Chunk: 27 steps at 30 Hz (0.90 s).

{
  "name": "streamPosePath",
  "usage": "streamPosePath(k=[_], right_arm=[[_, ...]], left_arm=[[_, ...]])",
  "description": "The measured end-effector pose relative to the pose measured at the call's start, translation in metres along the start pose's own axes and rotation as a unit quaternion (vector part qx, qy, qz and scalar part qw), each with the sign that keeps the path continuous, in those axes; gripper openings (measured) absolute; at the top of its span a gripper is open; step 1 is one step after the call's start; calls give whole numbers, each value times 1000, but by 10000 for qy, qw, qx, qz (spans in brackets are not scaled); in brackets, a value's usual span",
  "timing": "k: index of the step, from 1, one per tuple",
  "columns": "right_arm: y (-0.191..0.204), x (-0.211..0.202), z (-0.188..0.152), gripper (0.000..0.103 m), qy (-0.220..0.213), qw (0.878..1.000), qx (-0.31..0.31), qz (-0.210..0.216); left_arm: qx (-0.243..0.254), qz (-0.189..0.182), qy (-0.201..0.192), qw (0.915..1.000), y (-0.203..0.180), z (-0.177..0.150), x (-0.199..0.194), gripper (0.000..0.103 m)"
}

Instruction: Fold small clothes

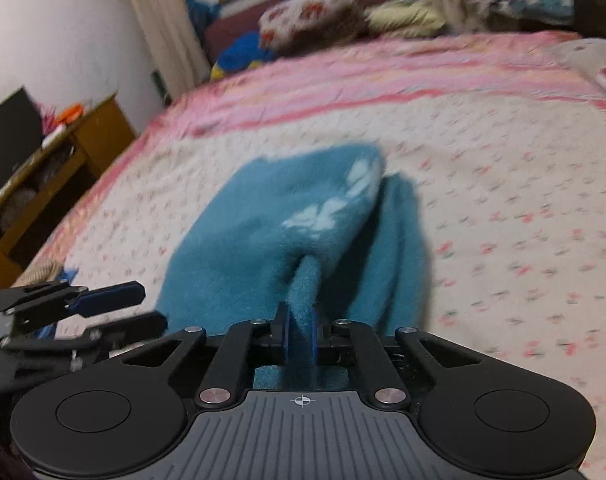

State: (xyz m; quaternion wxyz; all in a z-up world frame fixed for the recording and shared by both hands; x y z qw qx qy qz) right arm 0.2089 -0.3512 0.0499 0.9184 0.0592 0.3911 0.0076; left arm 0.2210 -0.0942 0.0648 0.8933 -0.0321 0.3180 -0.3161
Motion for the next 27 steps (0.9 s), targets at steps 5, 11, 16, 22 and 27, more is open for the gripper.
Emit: streamPosePath(k=[5,11,16,22,27], right_arm=[[-7,40,-29,4,449,9983,63,-366],[-8,18,-12,15,192,9995,196,-158],[-3,26,16,39,-11,9993,371,29],[6,72,33,43,266,9962,805,181],[2,64,37,16,153,9971,730,179]], left_arm=[[-116,349,468,9982,22,-15,45,44],[52,336,480,9983,20,-18,47,44],[-39,286,443,9986,21,-17,45,44],[9,302,463,9985,19,-17,46,44],[-2,206,342,9992,18,-9,38,44]])
Point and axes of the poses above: each gripper's, at about its wrist camera, not at the fingertips, and x roughly the way its jaws point, y to its left, z to its top, the point moved 3 cm from there along x, roughly the way its jaws point, and after that the axes turned 15 degrees about -z, right-handed, at the moved point
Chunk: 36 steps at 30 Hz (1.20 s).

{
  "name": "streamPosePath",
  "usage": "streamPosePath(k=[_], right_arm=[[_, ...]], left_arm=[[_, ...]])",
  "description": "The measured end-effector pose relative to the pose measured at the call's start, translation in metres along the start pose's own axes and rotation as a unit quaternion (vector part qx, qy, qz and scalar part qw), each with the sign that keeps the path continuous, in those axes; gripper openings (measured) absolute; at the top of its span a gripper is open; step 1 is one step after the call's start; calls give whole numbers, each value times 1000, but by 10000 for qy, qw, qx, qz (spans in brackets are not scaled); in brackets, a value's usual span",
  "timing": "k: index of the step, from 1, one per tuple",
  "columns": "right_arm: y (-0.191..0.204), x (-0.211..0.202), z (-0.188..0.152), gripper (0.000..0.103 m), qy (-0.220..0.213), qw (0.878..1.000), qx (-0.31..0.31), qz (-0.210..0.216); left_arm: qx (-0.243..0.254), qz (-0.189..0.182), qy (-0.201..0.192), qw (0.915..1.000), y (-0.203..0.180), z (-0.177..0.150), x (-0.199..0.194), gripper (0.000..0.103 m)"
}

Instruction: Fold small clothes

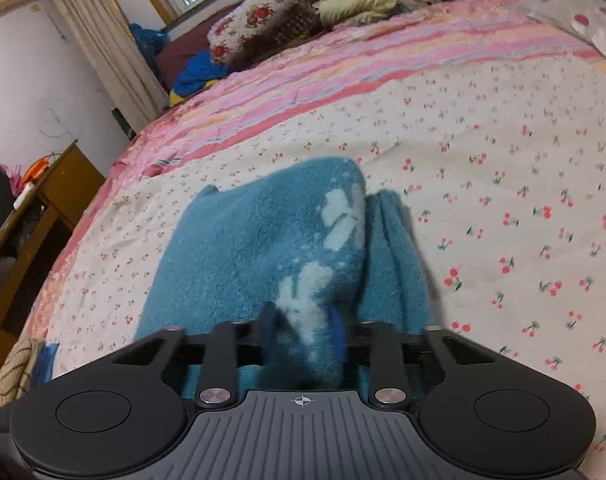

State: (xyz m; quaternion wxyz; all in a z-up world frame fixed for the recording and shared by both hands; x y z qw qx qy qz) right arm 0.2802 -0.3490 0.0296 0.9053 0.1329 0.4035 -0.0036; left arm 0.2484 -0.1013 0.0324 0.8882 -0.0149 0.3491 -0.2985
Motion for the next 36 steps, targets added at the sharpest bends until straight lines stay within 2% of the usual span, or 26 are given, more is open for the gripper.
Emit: streamPosePath(k=[2,3,4,6,9,11,12,13,15,16,17,19,22,23,25,26,28,30,32,34,36], right_arm=[[-9,-17,8,8,-213,9998,-33,31],[-14,-22,12,6,-292,9996,-50,-19],[-20,-25,15,0,-361,9992,-57,-130],[-31,-17,20,0,-500,9960,-71,-740],[-48,2,13,0,-102,9966,387,-718],[-47,-7,5,8,-87,9984,544,-161],[-45,-13,3,8,-60,9979,634,98],[-41,-19,2,9,-91,9978,596,276],[-31,-26,1,20,-110,9977,469,486],[-26,-23,2,33,-43,9977,401,539],[-22,-20,3,42,26,9980,337,533],[-14,-8,4,43,124,9986,306,425],[-2,15,3,54,419,9976,296,457],[1,23,0,55,485,9975,295,422],[8,30,-7,51,426,9984,248,285],[10,26,-9,38,338,9989,190,246],[9,10,-5,27,160,9992,126,349],[0,-13,7,24,-53,9981,207,579],[-6,-30,17,23,-287,9978,106,583],[-12,-31,20,23,-413,9987,-6,298],[-22,-9,15,22,-232,9996,-52,-123]], left_arm=[[-9,-76,-219,9997,-2,6,-10,44],[-10,-104,-323,9994,-2,10,-13,45],[-24,-108,-396,9992,-2,13,-14,45],[-31,-70,-392,9992,0,15,-7,47],[-67,56,-187,9998,5,8,11,47],[111,65,-184,9997,0,5,10,47],[156,62,-159,9997,-2,5,10,47],[159,52,-146,9998,-2,4,10,47],[108,25,-139,9998,-1,4,9,47],[64,13,-144,9999,0,4,8,47],[24,0,-151,9999,0,5,7,47],[29,-11,-150,9999,0,4,4,47],[84,5,-89,9999,0,2,3,47],[92,15,-63,9999,1,1,5,47],[120,53,-1,9999,1,0,8,47],[155,61,15,9999,1,0,9,47],[207,26,15,9998,-2,1,8,47],[234,-130,-113,9996,-7,7,2,47],[280,-242,-360,9987,-13,14,-8,47],[318,-223,-469,9981,-15,18,-8,47],[336,-177,-319,9988,-11,16,6,47]])
Point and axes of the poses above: each gripper's, at about its wrist camera, not at the fingertips, and x roughly the way its jaws point, y to its left, z to its top, the point moved 3 cm from there along x, roughly the way its jaws point, and after that the axes turned 15 degrees about -z, right-handed, at the moved point
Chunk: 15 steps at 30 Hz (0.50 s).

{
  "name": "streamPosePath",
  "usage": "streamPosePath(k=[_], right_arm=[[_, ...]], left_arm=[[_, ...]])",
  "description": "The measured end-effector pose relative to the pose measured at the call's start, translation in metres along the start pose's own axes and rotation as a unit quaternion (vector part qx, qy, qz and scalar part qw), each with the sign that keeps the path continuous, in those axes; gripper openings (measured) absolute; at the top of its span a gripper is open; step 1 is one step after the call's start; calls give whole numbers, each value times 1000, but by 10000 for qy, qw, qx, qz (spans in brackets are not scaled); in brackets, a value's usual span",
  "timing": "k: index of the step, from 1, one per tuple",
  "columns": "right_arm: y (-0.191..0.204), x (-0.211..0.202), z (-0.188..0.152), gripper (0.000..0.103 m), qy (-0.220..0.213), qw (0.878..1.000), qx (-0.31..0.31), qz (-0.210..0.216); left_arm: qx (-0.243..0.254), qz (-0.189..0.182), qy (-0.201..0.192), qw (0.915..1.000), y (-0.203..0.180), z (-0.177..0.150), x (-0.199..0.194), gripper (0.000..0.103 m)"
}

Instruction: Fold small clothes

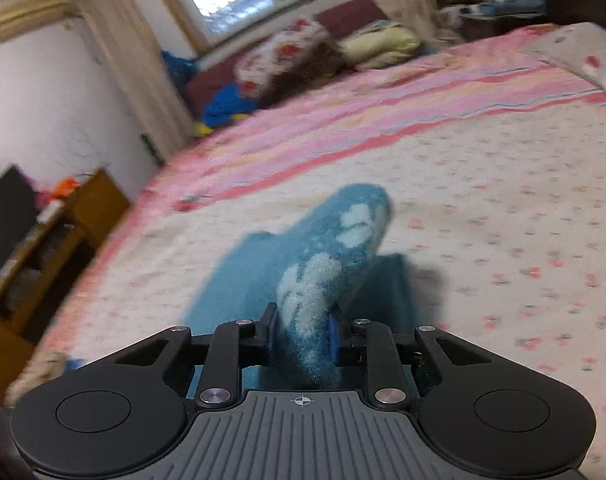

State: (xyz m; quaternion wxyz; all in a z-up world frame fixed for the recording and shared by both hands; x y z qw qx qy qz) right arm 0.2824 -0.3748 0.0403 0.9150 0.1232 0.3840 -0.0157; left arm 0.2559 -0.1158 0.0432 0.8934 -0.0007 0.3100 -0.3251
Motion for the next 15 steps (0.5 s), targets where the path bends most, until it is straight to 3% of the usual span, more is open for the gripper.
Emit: streamPosePath(k=[2,3,5,9,13,15], right_arm=[[-3,29,-16,23,338,9992,-24,-209],[-2,34,-22,23,245,9994,-62,-222],[-3,31,-22,24,233,9995,85,-208],[2,14,-14,33,297,9991,-28,-295],[17,-18,-6,33,-326,9961,-370,-727],[26,-28,-3,33,-491,9957,-483,-613]], left_arm=[[31,71,234,9997,2,-9,14,47],[119,130,243,9995,0,-13,15,47],[348,250,311,9986,-8,-15,15,48],[137,239,335,9991,-7,-10,11,47],[24,184,333,9993,-6,-7,7,47],[81,233,375,9990,-8,-8,8,47]])
Point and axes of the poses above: each gripper's, at about its wrist camera, not at the fingertips, and x roughly the way its jaws point, y to its left, z to its top, the point moved 3 cm from there along x, roughly the way its jaws point, and after that the axes turned 15 degrees about -z, right-handed, at the moved point
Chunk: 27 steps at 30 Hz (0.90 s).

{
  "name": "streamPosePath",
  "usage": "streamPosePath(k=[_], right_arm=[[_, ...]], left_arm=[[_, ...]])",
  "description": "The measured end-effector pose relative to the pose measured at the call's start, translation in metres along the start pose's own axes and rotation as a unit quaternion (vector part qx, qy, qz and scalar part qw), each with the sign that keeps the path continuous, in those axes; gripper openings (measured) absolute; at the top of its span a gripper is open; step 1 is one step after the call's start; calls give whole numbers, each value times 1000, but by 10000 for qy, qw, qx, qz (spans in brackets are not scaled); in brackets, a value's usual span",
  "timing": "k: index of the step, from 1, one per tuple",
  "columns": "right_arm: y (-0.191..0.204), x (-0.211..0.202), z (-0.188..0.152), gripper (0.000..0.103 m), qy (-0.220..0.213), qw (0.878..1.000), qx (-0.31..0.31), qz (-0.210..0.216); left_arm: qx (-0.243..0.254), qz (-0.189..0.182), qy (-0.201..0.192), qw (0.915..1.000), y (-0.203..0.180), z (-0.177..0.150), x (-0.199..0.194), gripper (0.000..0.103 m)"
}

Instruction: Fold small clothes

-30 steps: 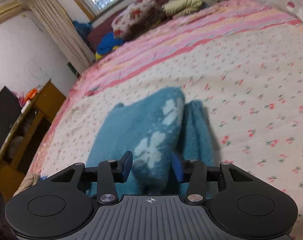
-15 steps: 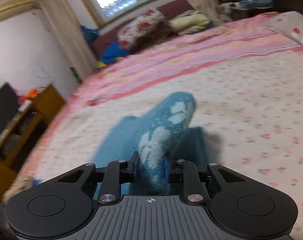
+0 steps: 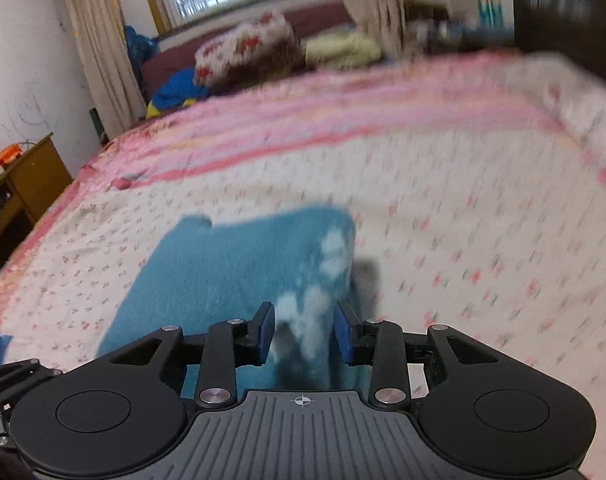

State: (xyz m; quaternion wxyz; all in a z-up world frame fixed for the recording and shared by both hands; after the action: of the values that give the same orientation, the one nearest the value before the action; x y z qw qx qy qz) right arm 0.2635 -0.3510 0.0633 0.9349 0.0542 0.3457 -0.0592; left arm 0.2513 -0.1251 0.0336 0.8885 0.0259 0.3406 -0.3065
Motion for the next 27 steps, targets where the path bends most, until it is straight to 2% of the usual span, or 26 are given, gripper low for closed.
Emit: streamPosePath(k=[4,8,9,13,19,21,22,24,27], right_arm=[[27,-2,3,32,-193,9984,-400,362],[36,45,-14,24,366,9969,-694,-16],[36,48,-17,23,319,9974,-648,7],[39,35,-12,24,250,9975,-653,-54],[33,14,-6,25,-77,9985,-541,49],[34,25,-8,28,50,9973,-712,-167],[34,33,-12,27,190,9966,-771,-231],[34,39,-17,27,163,9960,-849,-225],[31,30,-14,28,142,9975,-675,-151]], left_arm=[[-3,56,40,10000,-1,0,1,47],[-36,24,125,9999,0,2,3,47],[-43,45,129,9999,0,2,2,47],[-138,19,102,9999,0,7,-4,47],[-169,175,-238,9994,6,17,-20,47],[-287,294,-191,9990,14,17,-14,47],[-333,342,-69,9988,20,15,-7,47],[-392,479,185,9979,30,8,5,50],[-580,400,120,9974,34,4,0,50]])
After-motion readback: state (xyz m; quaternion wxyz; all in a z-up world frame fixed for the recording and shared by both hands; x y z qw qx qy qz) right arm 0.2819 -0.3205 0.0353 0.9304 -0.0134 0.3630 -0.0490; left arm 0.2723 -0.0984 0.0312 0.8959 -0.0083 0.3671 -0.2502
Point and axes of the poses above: each gripper's, at about its wrist camera, not at the fingertips, and x roughly the way its jaws point, y to its left, z to its top, the point moved 3 cm from there along x, roughly the way its jaws point, and after that the axes turned 15 degrees about -z, right-handed, at the moved point
